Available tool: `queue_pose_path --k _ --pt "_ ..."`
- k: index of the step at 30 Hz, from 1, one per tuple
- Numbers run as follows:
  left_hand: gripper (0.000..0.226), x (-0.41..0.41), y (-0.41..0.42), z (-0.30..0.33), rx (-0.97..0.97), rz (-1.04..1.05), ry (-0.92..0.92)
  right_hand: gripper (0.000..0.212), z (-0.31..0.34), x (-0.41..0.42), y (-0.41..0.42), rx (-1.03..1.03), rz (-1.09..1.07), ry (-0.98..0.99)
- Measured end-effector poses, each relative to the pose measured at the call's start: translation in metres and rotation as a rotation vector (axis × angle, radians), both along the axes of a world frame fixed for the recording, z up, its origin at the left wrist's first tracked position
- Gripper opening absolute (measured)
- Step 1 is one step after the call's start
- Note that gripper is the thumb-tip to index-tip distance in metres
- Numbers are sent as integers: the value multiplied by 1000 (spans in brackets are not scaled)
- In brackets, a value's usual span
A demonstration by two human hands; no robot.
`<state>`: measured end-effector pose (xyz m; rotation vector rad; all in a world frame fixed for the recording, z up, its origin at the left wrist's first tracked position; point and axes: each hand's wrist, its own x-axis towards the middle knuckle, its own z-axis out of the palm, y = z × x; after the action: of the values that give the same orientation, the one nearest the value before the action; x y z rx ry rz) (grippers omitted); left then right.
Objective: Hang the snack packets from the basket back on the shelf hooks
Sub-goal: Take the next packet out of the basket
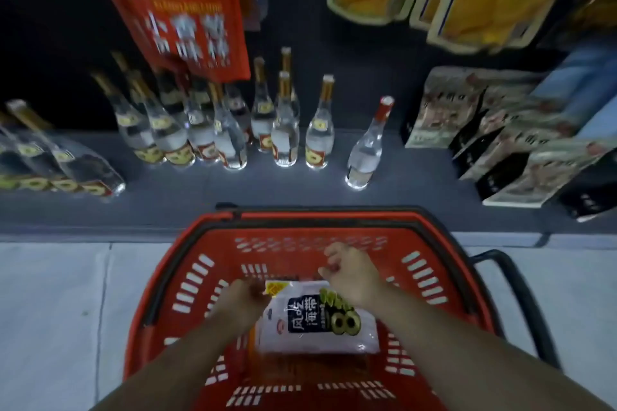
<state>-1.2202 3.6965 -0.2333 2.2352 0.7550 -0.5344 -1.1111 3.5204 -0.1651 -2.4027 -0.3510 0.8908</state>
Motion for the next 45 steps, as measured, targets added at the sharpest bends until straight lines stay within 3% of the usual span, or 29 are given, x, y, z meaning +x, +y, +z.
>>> queue_pose_path --k 3,10,15,18,20,23,27,35,38,40,42,45 --pt "19 22 5 -51 88 -96 103 34 -69 4 4 -50 69 -17" --pt "27 35 13 -134 20 -219 204 43 -173 6 4 -209 197 -38" --pt "34 26 25 -154 -65 -136 191 58 -192 -2 -8 -417 383 -127" --pt "37 22 20 -151 -115 -150 296 64 -198 -3 -6 -425 417 -54" --pt "29 25 17 -150 -117 -188 405 56 -202 0 -2 -420 414 -39" --pt "40 30 16 -153 -125 -135 399 48 -206 0 4 -476 408 -118" --pt "46 28 15 -153 -128 -71 444 73 -207 -4 5 -509 392 -153" --pt "30 23 11 -152 -139 -32 484 104 -213 -8 0 -529 397 -57" --pt "27 24 19 -152 -145 -2 388 104 -211 -11 -3 -445 409 -106" --pt "24 25 23 -149 -186 -22 323 91 -208 -11 -6 -378 382 -109" --pt "17 27 27 -141 -247 13 251 71 -205 -6 -12 -300 280 -22" --pt "7 33 38 -130 -334 140 63 62 -199 5 -22 -129 61 158"
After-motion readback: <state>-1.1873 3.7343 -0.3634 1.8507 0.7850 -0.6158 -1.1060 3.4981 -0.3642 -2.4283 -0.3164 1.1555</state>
